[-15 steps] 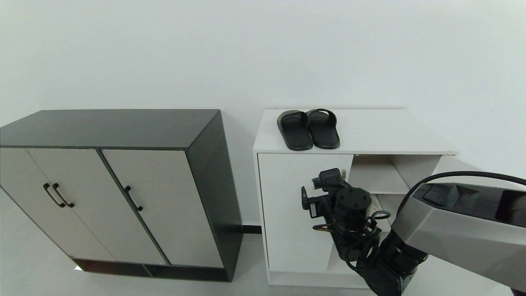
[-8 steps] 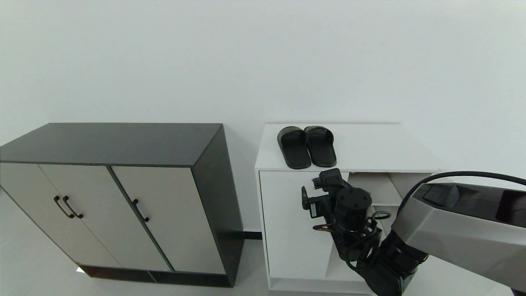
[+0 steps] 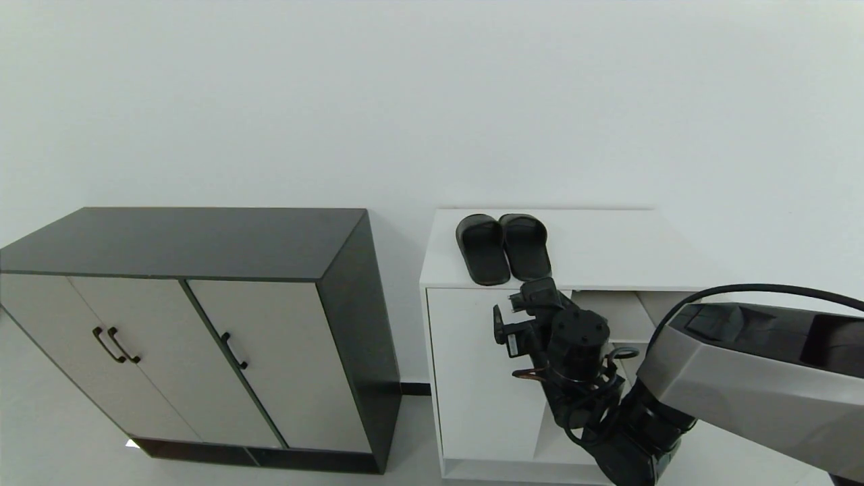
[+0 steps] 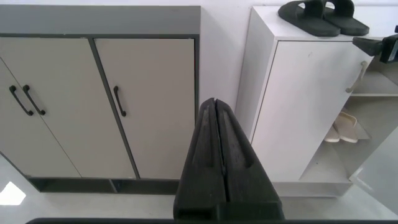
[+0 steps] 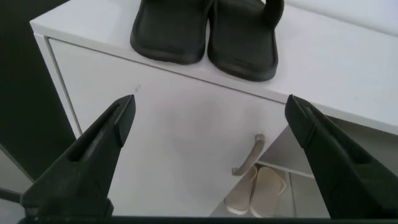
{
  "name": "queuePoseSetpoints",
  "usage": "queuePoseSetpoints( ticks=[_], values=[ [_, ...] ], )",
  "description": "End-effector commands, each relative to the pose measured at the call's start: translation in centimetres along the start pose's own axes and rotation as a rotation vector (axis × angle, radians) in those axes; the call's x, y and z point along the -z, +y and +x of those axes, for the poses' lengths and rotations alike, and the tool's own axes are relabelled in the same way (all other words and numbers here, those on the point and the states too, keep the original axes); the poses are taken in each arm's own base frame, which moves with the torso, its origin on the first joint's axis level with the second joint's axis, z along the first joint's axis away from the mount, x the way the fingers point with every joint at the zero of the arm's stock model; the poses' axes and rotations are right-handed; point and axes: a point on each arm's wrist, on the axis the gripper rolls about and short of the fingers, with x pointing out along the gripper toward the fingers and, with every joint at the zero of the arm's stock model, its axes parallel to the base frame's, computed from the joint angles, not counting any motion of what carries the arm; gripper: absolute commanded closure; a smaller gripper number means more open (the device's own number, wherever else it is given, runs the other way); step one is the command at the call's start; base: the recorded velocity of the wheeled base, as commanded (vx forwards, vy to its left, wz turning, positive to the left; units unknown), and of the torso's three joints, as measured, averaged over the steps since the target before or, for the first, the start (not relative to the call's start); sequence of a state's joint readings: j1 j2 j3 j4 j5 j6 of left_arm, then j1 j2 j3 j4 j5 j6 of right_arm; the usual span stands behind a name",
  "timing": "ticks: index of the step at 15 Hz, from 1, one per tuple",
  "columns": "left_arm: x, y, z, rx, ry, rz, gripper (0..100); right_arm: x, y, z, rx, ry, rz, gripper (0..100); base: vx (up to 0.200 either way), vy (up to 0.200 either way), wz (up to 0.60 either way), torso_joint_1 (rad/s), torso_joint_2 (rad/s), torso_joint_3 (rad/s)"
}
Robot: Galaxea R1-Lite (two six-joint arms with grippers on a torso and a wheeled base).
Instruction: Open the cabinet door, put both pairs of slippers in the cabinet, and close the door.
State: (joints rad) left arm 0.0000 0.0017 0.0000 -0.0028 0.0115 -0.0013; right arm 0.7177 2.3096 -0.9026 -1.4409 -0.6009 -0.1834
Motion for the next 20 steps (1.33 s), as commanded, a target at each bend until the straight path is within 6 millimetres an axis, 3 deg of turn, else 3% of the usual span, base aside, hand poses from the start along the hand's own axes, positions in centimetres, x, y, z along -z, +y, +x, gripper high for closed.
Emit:
queuePoseSetpoints(
  ticks=[1,6,8,12,20],
  values=[
    [0.0,0.0,0.0,-0.002,0.000,0.000,100,-1.5,0.1,0.6,0.008,-0.031,0.018,0,0.000,0.000,0.00,0.000,0.00,0.000],
    [0.0,0.0,0.0,0.001,0.000,0.001,100,-7.3,-0.8,0.9,0.027,0.122,0.119,0,0.000,0.000,0.00,0.000,0.00,0.000],
    [0.0,0.0,0.0,0.001,0.000,0.000,100,-8.4,-0.7,1.4,0.033,0.160,0.184,0,0.000,0.000,0.00,0.000,0.00,0.000],
    [0.0,0.0,0.0,-0.001,0.000,-0.002,100,-8.4,-0.6,1.5,0.035,0.176,0.197,0,0.000,0.000,0.00,0.000,0.00,0.000],
    [0.0,0.0,0.0,0.001,0.000,-0.002,100,-7.3,-0.3,1.9,0.037,0.198,0.181,0,0.200,0.000,0.00,0.004,0.00,0.003]
  ],
)
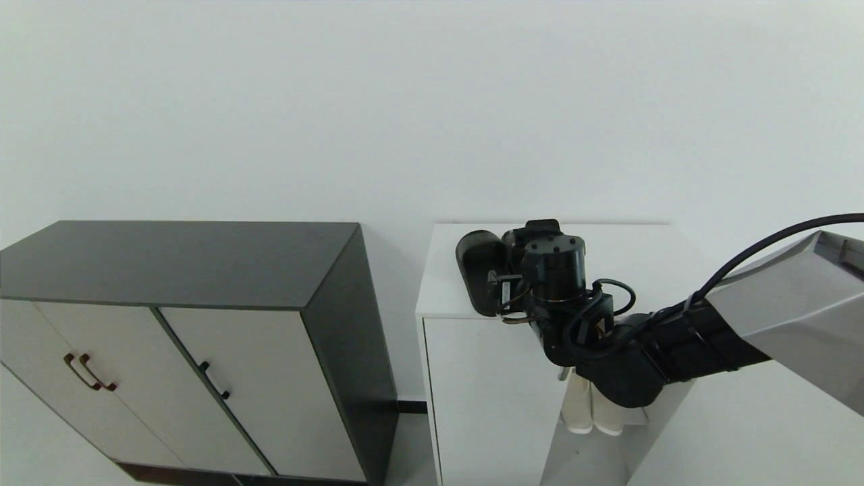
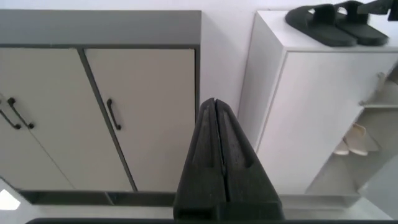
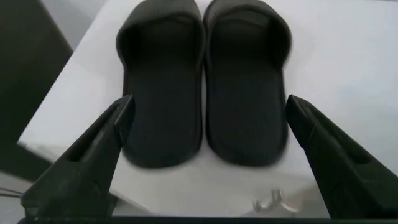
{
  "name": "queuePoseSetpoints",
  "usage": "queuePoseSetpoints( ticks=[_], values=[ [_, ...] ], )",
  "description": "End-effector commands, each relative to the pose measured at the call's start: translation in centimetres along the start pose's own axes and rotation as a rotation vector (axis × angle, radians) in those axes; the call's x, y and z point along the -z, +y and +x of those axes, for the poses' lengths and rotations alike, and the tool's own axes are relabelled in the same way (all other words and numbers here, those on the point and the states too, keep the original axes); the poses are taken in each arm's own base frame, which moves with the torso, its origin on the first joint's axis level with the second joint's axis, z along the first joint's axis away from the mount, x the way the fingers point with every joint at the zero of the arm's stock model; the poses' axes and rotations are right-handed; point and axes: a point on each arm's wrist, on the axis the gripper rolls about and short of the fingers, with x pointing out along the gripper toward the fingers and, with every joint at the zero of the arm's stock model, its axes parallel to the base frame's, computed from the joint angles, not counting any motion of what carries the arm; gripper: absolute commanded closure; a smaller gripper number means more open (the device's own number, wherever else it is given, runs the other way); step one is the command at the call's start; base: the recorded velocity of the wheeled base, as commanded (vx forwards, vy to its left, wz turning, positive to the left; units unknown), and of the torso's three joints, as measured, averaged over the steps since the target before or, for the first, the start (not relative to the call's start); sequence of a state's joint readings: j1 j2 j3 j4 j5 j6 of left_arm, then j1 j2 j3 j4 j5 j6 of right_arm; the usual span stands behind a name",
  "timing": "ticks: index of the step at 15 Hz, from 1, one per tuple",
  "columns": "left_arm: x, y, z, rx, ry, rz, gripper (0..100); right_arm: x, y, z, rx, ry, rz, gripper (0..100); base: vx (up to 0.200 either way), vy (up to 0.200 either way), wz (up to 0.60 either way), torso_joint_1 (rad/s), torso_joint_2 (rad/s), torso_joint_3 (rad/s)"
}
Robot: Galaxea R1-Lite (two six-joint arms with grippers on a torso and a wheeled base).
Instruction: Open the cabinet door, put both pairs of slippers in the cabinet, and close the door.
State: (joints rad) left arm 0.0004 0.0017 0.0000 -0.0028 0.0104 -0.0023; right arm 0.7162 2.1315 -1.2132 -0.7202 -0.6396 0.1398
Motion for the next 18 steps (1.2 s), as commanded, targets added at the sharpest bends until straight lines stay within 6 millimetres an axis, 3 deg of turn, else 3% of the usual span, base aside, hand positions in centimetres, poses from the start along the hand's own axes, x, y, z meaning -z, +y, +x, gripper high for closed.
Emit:
queuePoseSetpoints(
  ticks=[1,7,13,18],
  values=[
    [0.0,0.0,0.0,0.000,0.000,-0.001,100,0.6,0.0,0.3,0.003,0.013,-0.010,0,0.200,0.000,0.00,0.002,0.01,0.002],
    [0.0,0.0,0.0,-0.001,0.000,0.001,100,2.5,0.3,0.9,0.007,0.049,-0.035,0,0.200,0.000,0.00,0.003,0.00,0.004],
    [0.0,0.0,0.0,0.002,0.000,0.001,100,4.0,0.9,2.1,-0.002,0.055,-0.038,0,0.000,0.000,0.00,0.000,0.00,0.000],
    [0.0,0.0,0.0,0.003,0.000,0.001,100,4.2,0.4,4.4,0.018,0.024,-0.013,0,0.000,0.000,0.00,0.000,0.00,0.000]
  ],
)
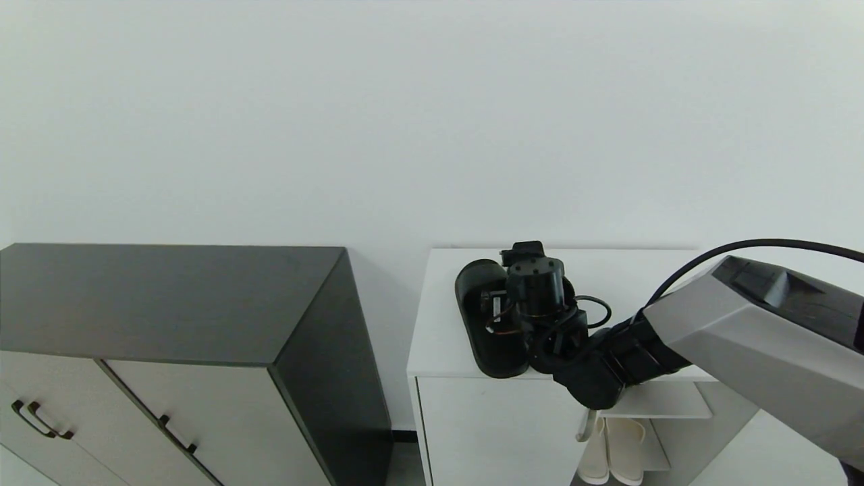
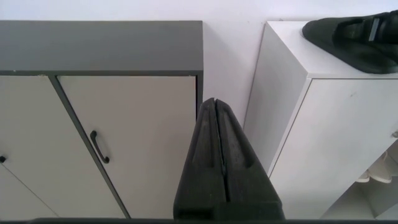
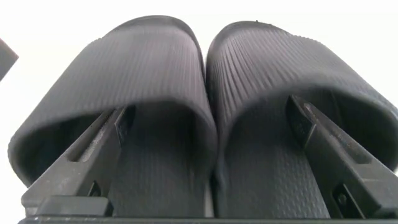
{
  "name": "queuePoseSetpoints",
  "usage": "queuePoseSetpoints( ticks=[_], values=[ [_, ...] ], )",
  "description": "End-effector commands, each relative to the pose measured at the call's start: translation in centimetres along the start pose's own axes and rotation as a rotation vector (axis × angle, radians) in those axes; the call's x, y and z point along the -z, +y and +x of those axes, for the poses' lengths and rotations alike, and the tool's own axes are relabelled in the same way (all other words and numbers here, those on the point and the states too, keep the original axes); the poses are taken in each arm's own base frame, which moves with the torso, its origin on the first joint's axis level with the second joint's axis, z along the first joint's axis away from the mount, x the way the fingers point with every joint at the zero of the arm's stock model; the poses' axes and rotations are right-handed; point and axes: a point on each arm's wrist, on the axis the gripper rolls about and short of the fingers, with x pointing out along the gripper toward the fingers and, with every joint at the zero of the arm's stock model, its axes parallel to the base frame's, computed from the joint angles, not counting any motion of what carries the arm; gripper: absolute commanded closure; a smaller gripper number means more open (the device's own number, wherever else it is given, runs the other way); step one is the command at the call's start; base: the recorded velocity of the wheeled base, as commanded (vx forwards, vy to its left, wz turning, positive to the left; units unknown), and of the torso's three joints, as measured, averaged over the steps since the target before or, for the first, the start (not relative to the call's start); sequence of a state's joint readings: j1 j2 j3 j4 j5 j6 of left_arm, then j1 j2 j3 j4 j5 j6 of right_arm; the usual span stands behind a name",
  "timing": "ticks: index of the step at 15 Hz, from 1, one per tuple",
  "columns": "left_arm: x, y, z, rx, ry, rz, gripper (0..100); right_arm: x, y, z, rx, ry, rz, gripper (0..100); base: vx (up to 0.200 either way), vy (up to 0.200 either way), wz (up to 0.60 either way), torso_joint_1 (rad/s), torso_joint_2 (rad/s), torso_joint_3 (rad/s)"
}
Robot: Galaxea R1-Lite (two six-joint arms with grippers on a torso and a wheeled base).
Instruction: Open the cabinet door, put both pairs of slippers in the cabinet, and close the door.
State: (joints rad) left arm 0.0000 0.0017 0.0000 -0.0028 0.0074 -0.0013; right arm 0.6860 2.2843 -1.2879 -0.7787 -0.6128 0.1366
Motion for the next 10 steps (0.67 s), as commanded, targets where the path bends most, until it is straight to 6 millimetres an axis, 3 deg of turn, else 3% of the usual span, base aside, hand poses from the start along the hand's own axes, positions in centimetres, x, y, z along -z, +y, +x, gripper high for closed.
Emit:
queuePoseSetpoints(
  ticks=[1,6,7,10],
  values=[
    [0.00,0.00,0.00,0.000,0.000,0.000,100,0.39,-0.32,0.97,0.015,0.000,0.001,0,0.000,0.000,0.00,0.000,0.00,0.000],
    [0.00,0.00,0.00,-0.002,0.000,0.000,100,0.49,0.00,1.94,0.007,-0.012,0.010,0,0.000,0.000,0.00,0.000,0.00,0.000],
    [0.00,0.00,0.00,0.000,0.000,0.000,100,0.49,0.00,1.94,0.008,-0.012,0.010,100,0.000,0.000,0.00,0.000,0.00,0.000],
    [0.00,0.00,0.00,0.000,0.000,0.000,100,0.33,-0.14,1.96,0.011,-0.015,0.013,100,0.000,0.000,0.00,0.000,0.00,0.000]
  ],
)
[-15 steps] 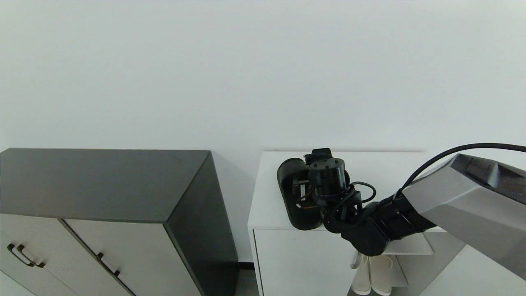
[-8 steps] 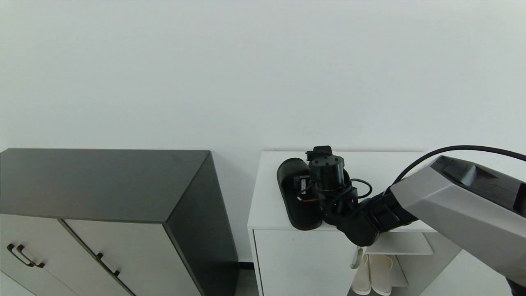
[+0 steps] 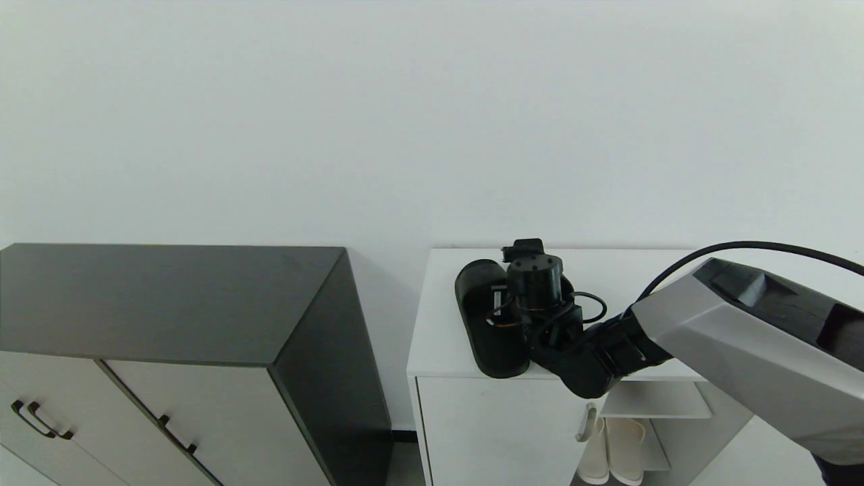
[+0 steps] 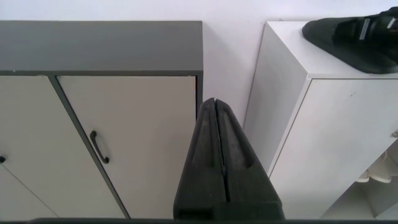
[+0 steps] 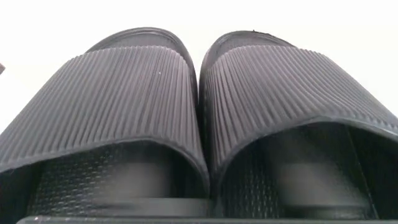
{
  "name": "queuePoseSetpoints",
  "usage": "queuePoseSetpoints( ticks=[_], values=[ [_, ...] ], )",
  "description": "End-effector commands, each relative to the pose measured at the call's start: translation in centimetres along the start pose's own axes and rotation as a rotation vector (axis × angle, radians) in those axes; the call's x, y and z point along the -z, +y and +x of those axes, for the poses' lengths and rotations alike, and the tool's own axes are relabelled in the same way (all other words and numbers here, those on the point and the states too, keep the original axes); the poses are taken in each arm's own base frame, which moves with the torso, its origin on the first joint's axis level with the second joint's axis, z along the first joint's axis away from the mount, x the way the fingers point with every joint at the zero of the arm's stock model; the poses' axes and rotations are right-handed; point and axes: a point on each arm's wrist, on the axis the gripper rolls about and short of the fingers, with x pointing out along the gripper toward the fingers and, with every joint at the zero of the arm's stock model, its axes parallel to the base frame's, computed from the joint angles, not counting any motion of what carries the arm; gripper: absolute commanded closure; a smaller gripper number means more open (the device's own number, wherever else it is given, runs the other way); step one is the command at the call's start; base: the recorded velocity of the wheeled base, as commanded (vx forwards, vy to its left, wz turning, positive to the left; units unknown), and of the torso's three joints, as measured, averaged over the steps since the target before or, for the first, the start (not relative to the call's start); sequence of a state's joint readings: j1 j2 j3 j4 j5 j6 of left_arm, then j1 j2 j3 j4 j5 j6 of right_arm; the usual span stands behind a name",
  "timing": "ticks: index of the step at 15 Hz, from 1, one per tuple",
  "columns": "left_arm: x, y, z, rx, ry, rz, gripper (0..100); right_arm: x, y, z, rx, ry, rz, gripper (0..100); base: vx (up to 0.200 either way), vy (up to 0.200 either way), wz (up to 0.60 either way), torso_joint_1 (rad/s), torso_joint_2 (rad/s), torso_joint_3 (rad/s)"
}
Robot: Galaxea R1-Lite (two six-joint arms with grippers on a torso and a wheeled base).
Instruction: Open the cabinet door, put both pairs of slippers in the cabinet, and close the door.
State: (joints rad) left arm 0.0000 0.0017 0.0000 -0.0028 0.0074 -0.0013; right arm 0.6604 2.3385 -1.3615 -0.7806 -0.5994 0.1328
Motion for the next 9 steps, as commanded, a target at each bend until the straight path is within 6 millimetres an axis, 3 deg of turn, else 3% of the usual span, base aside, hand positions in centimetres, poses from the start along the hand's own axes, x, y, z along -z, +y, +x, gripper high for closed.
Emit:
queuePoseSetpoints(
  ticks=[1,6,9],
  values=[
    [0.0,0.0,0.0,0.000,0.000,0.000,100,0.0,0.0,0.0,0.003,0.000,-0.001,100,0.000,0.000,0.00,0.000,0.00,0.000],
    [0.0,0.0,0.0,-0.002,0.000,0.000,100,-1.5,-0.7,-1.6,-0.002,-0.010,0.006,100,0.000,0.000,0.00,0.000,0.00,0.000],
    [0.0,0.0,0.0,-0.002,0.000,0.000,100,-3.4,-1.0,-5.5,-0.051,-0.025,0.011,100,0.000,0.000,0.00,0.000,0.00,0.000]
  ],
)
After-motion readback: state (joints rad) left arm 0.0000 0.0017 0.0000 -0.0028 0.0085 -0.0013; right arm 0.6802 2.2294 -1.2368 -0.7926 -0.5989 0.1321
